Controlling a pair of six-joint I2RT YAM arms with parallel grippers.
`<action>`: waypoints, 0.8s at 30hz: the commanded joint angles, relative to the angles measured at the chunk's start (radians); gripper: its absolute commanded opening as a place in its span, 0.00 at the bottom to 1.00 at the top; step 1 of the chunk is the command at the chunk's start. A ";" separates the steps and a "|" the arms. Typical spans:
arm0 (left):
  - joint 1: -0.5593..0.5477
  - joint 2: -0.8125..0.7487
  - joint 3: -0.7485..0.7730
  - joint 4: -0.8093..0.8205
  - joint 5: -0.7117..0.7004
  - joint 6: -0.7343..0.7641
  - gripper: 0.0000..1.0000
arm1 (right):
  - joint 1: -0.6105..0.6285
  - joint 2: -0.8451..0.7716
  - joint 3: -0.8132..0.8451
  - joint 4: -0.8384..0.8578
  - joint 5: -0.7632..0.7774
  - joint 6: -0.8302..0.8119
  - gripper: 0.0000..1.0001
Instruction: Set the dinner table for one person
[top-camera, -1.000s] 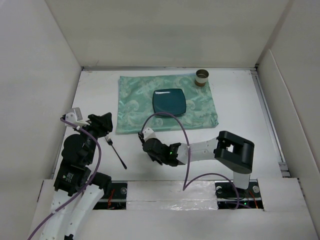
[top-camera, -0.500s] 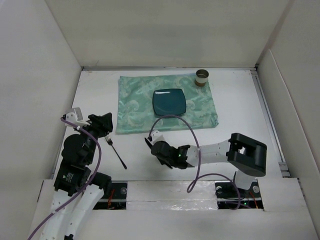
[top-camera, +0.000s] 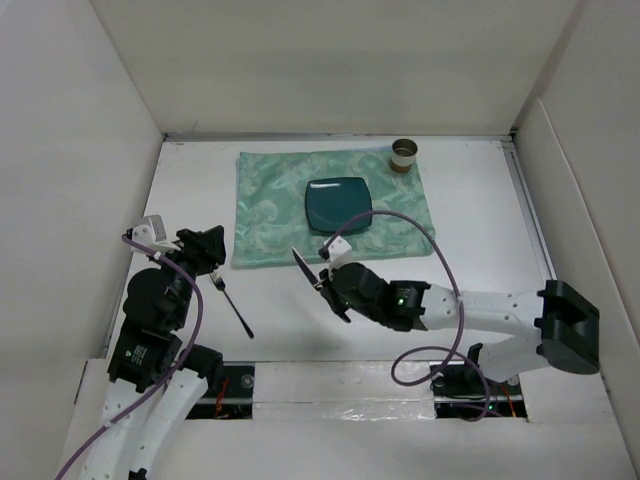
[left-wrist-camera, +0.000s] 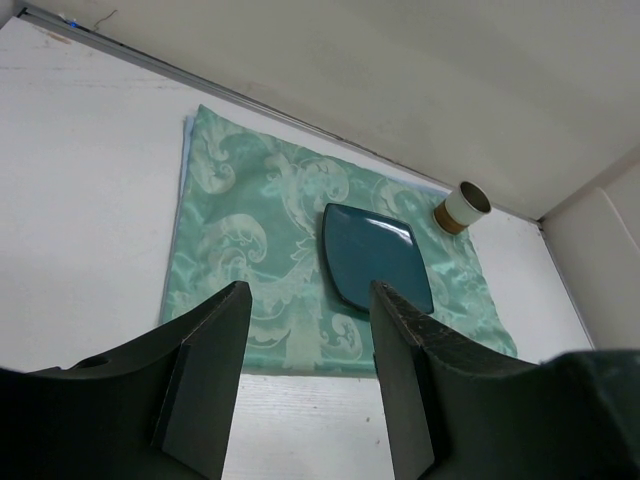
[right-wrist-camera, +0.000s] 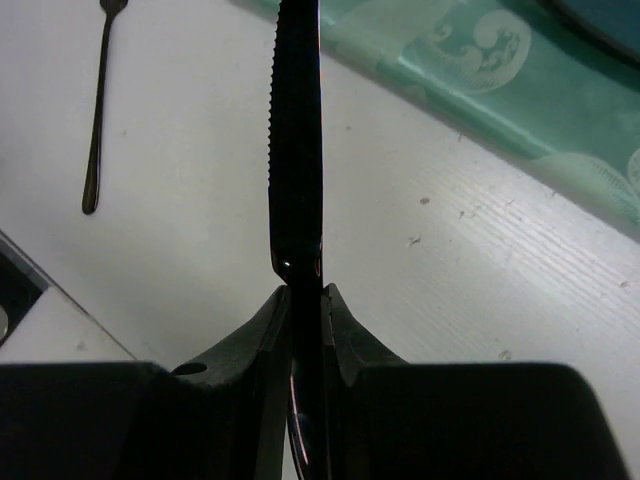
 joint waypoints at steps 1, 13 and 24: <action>0.005 -0.003 -0.007 0.045 0.009 0.013 0.47 | -0.076 -0.046 -0.001 0.043 -0.016 -0.025 0.00; 0.005 -0.001 -0.005 0.042 0.008 0.015 0.47 | -0.606 0.118 0.141 0.161 -0.103 -0.139 0.00; 0.005 -0.004 -0.007 0.043 0.012 0.016 0.47 | -0.844 0.458 0.411 0.113 -0.226 -0.199 0.00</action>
